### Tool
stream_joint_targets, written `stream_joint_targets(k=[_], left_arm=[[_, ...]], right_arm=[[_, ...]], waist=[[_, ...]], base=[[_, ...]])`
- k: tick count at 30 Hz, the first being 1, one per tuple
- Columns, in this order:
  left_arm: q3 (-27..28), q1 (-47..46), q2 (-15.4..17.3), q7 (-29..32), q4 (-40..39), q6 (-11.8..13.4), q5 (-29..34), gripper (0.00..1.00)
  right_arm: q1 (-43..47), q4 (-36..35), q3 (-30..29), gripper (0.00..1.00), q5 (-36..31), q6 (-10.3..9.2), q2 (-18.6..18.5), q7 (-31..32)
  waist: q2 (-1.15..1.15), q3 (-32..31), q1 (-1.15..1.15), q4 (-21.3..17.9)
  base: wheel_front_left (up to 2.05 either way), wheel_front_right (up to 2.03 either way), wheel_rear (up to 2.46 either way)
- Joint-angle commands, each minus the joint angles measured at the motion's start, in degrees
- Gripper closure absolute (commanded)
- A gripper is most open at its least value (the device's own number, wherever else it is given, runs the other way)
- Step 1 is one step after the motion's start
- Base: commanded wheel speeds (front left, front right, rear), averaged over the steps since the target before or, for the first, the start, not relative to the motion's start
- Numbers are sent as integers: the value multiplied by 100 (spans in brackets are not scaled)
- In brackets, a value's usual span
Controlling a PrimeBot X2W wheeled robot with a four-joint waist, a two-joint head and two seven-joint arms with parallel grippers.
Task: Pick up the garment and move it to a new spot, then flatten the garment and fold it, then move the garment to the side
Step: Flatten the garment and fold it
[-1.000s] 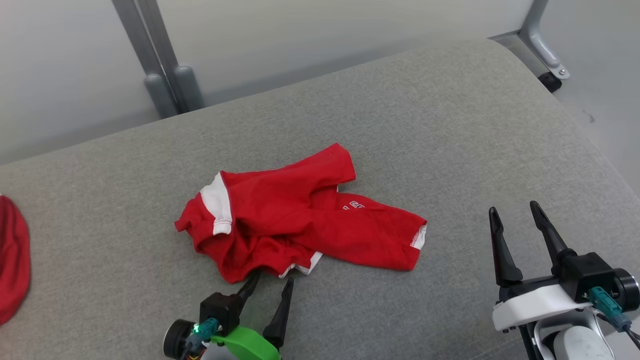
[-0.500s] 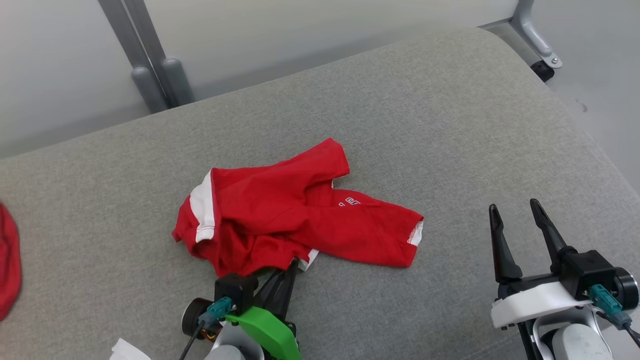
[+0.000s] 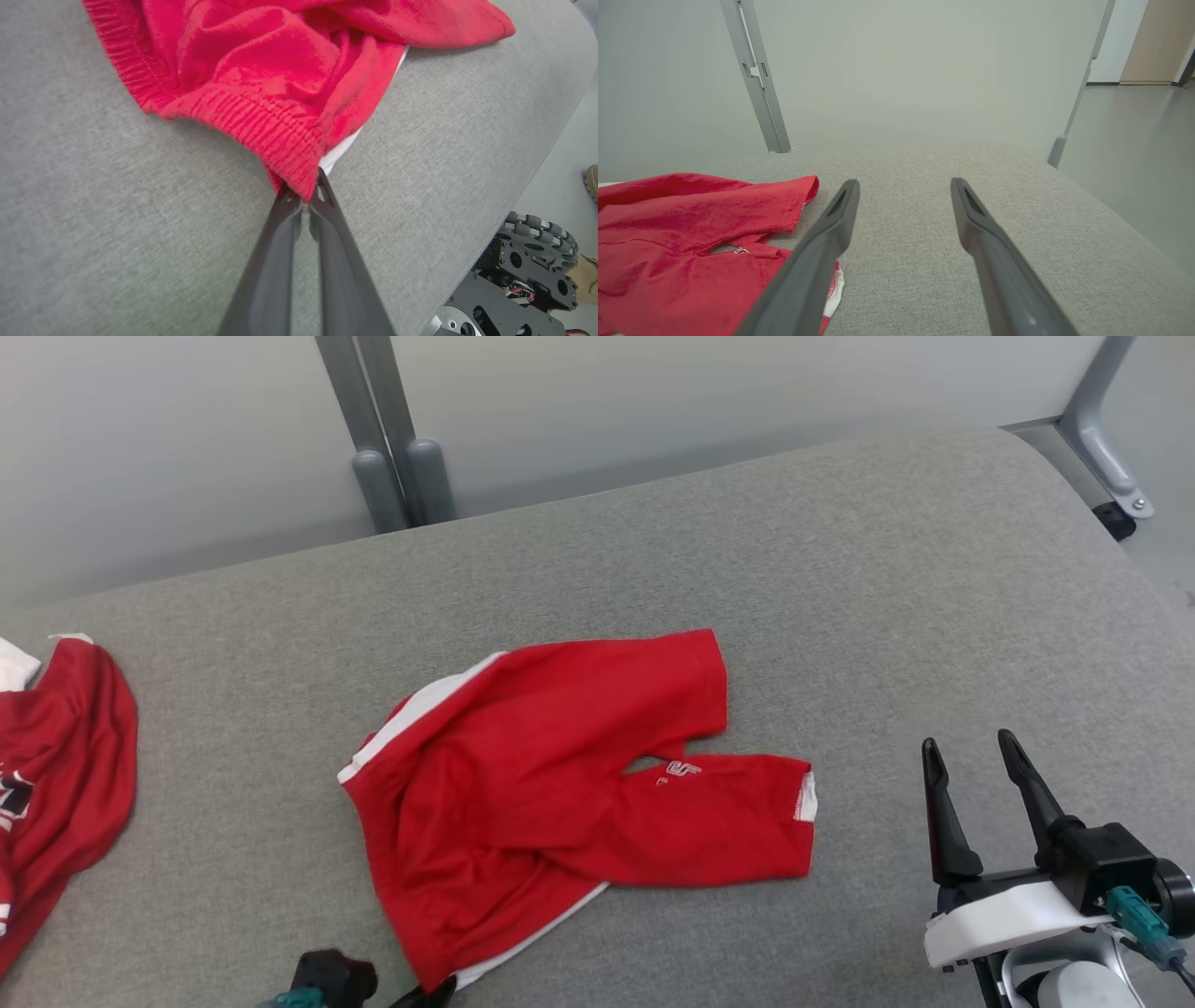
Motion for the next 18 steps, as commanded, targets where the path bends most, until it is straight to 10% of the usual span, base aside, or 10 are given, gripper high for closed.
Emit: stream_joint_targets(k=[1, 3, 5, 18], left_arm=[[76, 233, 119, 62, -115, 78, -136, 100], [164, 459, 202, 53, -228, 203, -237, 95], [193, 650, 245, 5, -257, 335, -226, 0], [794, 1213, 813, 358, -2022, 1447, -211, 0]], right_arm=[[-14, 2, 17, 0, 20, 0, -1, -18], [-13, 13, 36, 0, 26, 0, -1, -18], [-6, 29, 59, 0, 23, 0, 1, -18], [84, 37, 85, 0, -12, 0, -16, -18]], waist=[[0, -25, 0, 126], [0, -27, 0, 169], [0, -36, 0, 182], [0, -166, 0, -3]], base=[[0, 0, 0], [0, 0, 0], [0, 0, 0], [0, 0, 0]])
